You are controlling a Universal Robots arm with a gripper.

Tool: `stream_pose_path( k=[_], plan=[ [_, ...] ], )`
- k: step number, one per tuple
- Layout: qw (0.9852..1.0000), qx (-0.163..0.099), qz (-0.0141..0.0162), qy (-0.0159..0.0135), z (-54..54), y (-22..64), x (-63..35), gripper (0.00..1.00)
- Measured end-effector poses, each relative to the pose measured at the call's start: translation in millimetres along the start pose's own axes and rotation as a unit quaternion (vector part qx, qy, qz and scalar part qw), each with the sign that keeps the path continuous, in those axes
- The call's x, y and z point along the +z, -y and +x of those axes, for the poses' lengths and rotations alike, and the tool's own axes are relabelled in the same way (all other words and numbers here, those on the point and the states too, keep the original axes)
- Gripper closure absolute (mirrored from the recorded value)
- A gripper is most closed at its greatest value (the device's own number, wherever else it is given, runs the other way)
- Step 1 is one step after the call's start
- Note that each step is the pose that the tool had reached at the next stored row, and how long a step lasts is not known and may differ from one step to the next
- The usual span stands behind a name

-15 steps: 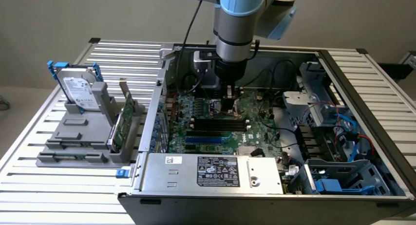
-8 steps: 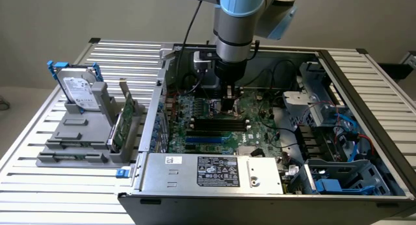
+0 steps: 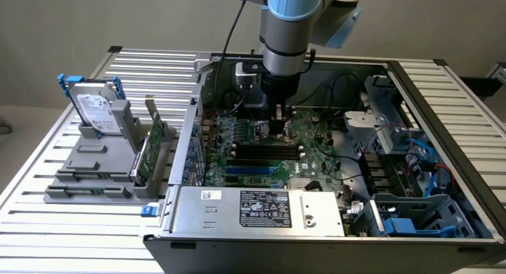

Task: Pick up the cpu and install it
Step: 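Place the cpu into insertion slot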

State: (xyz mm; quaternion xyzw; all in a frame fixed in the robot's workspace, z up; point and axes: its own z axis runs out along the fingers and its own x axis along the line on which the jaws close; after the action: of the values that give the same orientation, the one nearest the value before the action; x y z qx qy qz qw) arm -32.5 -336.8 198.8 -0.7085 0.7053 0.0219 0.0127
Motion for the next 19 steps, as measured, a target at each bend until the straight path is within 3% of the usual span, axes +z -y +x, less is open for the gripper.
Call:
stream_pose_path(
  k=[19],
  plan=[
    [1.0,0.0,0.0001,0.0023,0.1,0.0,-1.1,0.37]
  ],
)
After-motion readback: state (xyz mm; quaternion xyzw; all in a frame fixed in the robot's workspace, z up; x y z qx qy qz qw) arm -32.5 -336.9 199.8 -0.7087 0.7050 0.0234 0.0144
